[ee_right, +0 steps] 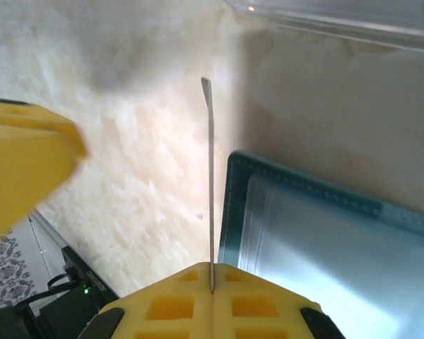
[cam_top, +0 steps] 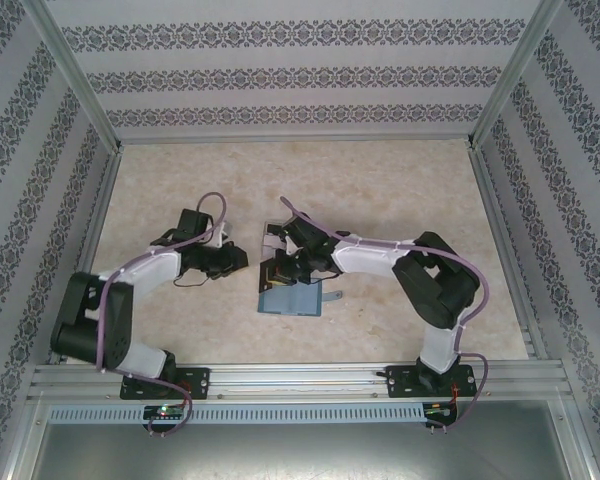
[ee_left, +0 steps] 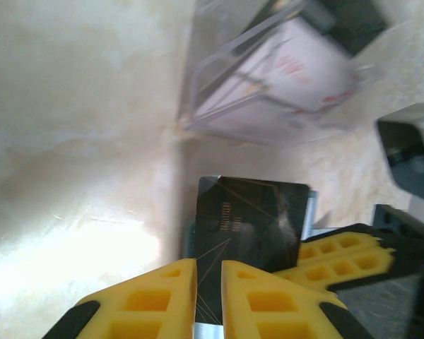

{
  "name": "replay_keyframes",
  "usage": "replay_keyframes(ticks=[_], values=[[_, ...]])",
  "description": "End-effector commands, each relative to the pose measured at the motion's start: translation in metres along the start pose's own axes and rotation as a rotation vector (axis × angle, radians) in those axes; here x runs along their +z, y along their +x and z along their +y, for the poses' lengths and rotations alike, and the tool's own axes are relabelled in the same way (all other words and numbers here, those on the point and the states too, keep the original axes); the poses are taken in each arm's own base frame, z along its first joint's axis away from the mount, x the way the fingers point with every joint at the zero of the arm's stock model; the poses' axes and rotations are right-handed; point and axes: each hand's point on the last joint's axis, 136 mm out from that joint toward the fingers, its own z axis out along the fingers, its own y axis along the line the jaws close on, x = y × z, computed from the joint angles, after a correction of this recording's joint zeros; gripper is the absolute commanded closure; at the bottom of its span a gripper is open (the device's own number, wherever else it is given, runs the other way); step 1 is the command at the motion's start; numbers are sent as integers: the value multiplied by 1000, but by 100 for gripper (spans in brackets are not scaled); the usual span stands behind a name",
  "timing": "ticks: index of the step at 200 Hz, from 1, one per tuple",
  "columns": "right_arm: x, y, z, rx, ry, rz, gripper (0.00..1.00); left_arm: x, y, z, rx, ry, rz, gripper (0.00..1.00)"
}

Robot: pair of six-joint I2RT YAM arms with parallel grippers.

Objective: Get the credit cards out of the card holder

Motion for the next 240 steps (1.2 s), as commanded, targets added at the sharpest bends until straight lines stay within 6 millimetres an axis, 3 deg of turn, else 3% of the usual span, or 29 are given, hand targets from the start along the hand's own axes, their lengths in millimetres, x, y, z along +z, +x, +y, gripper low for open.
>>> replay_keyframes(ticks=[1,31,60,113,140,175,207,240], values=[[-23,0,22,-102,-44,-66,96,-27,-17,-32,45,97,-97,80],[-66,-8,55,-265,-143,-217,99,-72,-32,-93,188,291,-247,74],[-116,-7,87,-411,-209,-360,100,-117,-32,-149,335,473,-338,71],[-215,13,137,-634,-350,-606,100,-177,-20,-219,492,747,-365,69],[-249,32,156,-723,-430,-654,99,-198,-12,-244,550,894,-332,67],[-267,50,169,-798,-495,-642,98,-232,4,-272,624,1105,-266,67],[-270,62,181,-837,-550,-606,97,-229,5,-273,625,1099,-220,72],[-278,62,190,-847,-563,-622,97,-227,11,-271,635,1091,-186,72]])
